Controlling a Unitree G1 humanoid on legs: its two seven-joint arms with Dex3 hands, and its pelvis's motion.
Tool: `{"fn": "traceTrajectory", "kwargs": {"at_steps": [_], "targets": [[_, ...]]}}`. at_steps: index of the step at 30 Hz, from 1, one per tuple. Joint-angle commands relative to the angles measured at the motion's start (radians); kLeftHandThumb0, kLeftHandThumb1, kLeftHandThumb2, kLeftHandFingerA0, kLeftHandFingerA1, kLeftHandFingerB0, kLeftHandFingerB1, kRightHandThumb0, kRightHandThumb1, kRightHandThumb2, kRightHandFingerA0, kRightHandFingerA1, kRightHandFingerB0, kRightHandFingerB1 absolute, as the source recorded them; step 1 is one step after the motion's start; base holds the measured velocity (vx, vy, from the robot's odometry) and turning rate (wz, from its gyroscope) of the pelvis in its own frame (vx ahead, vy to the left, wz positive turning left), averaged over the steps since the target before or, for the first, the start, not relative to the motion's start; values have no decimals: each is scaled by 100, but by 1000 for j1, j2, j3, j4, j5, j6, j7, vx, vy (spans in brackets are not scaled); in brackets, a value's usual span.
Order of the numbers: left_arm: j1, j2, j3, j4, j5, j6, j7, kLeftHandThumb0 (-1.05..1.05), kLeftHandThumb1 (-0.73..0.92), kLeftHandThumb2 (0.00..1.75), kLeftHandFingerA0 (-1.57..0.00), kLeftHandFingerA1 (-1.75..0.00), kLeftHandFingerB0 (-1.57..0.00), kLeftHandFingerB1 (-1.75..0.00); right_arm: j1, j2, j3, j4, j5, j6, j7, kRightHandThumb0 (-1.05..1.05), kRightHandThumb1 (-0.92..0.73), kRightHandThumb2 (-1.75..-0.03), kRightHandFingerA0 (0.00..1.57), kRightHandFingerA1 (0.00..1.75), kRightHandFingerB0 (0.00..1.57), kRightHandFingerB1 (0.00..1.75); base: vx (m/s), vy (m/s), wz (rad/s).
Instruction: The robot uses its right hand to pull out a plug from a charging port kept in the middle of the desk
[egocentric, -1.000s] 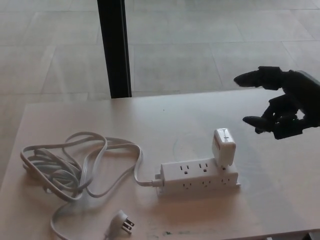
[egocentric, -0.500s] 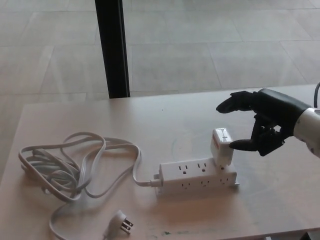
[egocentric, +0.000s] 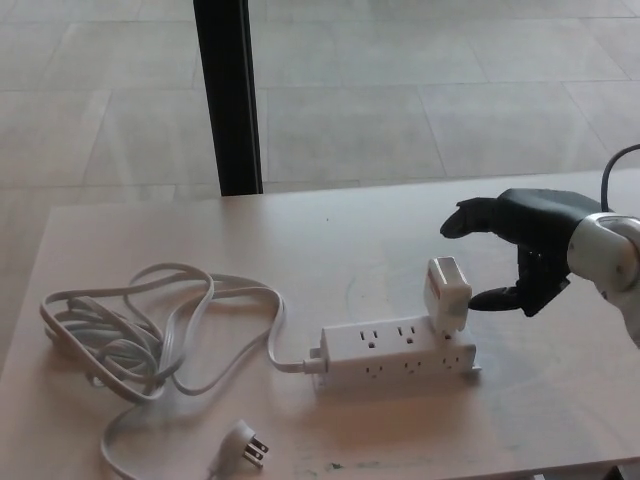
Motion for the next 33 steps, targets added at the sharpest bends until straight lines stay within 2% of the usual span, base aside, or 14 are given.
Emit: {"fn": "traceTrajectory", "kwargs": {"at_steps": [1, 3, 4, 5, 10, 17, 18, 19, 22, 23, 24, 25, 31, 33], "targets": [[4, 17, -1, -3, -11, -29, -7, -71, 86, 66, -75, -58, -55, -45, -10, 3, -6, 30, -81, -16, 7, -71, -63, -60, 77, 99, 24, 31, 0, 0, 0], [2, 17, -1, -7, -13, -19, -9, -70, 87, 66, -73, -57, -53, -44, -9, 8, -10, 36, -91, -16, 11, -75, -51, -86, 80, 96, 16, 43, 0, 0, 0], [3, 18, -3, -8, -10, -21, -9, -70, 88, 66, -72, -55, -50, -43, -8, 10, -13, 40, -97, -23, 12, -73, -65, -60, 76, 96, 23, 31, 0, 0, 0], [1, 18, -4, -5, -9, -22, -6, -68, 70, 108, -67, -66, -44, -57, -8, 14, -14, 45, -99, -32, 8, -76, -51, -88, 83, 104, 17, 44, 0, 0, 0], [-6, 16, -2, -3, -10, -22, 0, -72, 89, 67, -74, -55, -55, -45, -6, 46, -23, 65, -110, -34, 6, -73, -62, -62, 77, 147, 24, 31, 0, 0, 0], [-7, 10, 12, -10, -26, -21, -5, -79, 72, 90, -74, -65, -54, -54, 8, 77, -55, 66, -108, -31, 17, -72, -61, -59, 72, 129, 23, 32, 0, 0, 0], [-6, 12, 5, -10, -17, -27, -3, -73, 90, 68, -76, -58, -56, -45, 5, 79, -53, 70, -117, -30, 22, -73, -62, -59, 69, 116, 23, 31, 0, 0, 0], [-5, 13, 2, -8, -12, -35, -3, -73, 91, 68, -76, -58, -55, -44, 3, 81, -52, 78, -122, -33, 20, -78, -50, -85, 76, 119, 17, 43, 0, 0, 0], [-5, 13, 3, -4, -14, -42, -6, -74, 92, 68, -74, -56, -54, -44, 6, 87, -61, 88, -123, -42, 14, -74, -61, -59, 74, 131, 23, 32, 0, 0, 0], [-3, 12, 3, -7, -14, -44, -4, -71, 75, 112, -71, -68, -48, -58, 8, 89, -65, 91, -121, -45, 11, -73, -60, -61, 74, 144, 23, 33, 0, 0, 0], [-3, 12, 0, -6, -10, -47, -2, -74, 92, 68, -75, -56, -54, -44, 10, 87, -64, 90, -128, -50, 7, -74, -60, -62, 77, 148, 23, 33, 0, 0, 0], [-1, 13, -3, -7, -7, -49, -1, -74, 92, 68, -74, -54, -57, -45, 12, 85, -63, 90, -129, -56, 8, -77, -50, -86, 87, 128, 18, 45, 0, 0, 0], [-3, 14, -6, -4, -9, -47, 3, -75, 92, 69, -75, -56, -54, -43, 13, 80, -33, 92, -175, -50, 25, -78, -51, -87, 84, 127, 18, 44, 0, 0, 0], [-5, 13, -3, -3, -12, -43, 4, -75, 92, 68, -74, -55, -55, -43, 8, 90, -24, 100, -182, -30, 46, -74, -62, -60, 72, 136, 22, 31, 0, 0, 0]]}}
